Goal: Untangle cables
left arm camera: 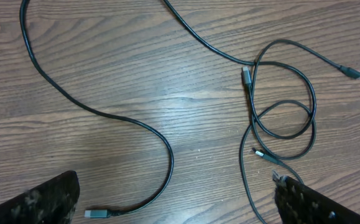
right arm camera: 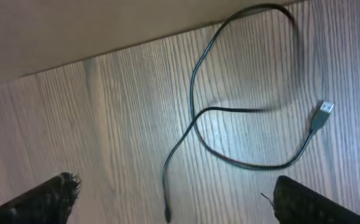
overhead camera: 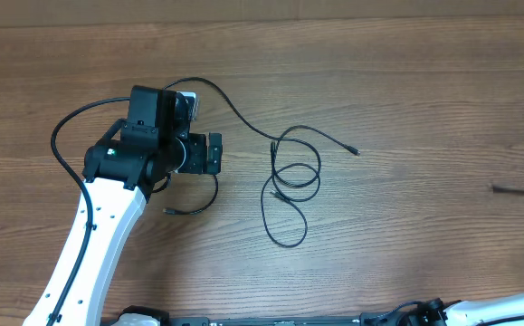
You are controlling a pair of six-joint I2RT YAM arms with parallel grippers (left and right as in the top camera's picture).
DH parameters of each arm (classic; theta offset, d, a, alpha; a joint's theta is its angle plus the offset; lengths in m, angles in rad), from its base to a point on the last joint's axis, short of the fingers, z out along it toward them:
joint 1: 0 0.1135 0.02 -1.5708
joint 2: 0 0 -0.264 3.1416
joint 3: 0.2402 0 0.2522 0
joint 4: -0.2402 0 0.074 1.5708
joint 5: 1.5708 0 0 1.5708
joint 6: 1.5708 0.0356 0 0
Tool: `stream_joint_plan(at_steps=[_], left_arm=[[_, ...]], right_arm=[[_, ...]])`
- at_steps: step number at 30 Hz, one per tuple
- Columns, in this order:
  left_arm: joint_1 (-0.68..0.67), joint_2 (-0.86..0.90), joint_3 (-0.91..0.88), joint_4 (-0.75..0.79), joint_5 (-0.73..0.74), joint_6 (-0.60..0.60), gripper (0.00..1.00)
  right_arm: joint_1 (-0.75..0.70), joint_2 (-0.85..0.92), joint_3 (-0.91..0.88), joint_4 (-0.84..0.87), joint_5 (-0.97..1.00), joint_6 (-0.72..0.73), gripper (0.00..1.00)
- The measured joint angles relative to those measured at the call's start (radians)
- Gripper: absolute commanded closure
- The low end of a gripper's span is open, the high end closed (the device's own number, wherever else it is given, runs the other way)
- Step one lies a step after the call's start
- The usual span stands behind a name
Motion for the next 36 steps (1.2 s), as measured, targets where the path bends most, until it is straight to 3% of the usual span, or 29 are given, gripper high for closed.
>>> stream_joint_plan(at_steps=[7,15,21,28,36], left_arm=[[0.000,0.000,0.000,0.000,0.000,0.000,0.00],[0.000,0.000,0.000,0.000,0.000,0.000,0.00],[0.000,0.000,0.000,0.000,0.000,0.000,0.00],[0.000,0.000,0.000,0.000,0.000,0.000,0.00],[0.000,0.000,0.000,0.000,0.000,0.000,0.00]], right_arm=[[0.000,0.000,0.000,-0.019,-0.115,-0.076,0.00],[0.132,0.000,0.000,-0.127,-0.293,-0.305,0.00],[0.445,0.001,0.000,-0.195,-0.356,-0.433,0.00],[0.793,0.002,0.000,-0.198,-0.352,-0.487,0.00],[1.180,0.003,-0.075,-0.072,-0.259,-0.501,0.00]])
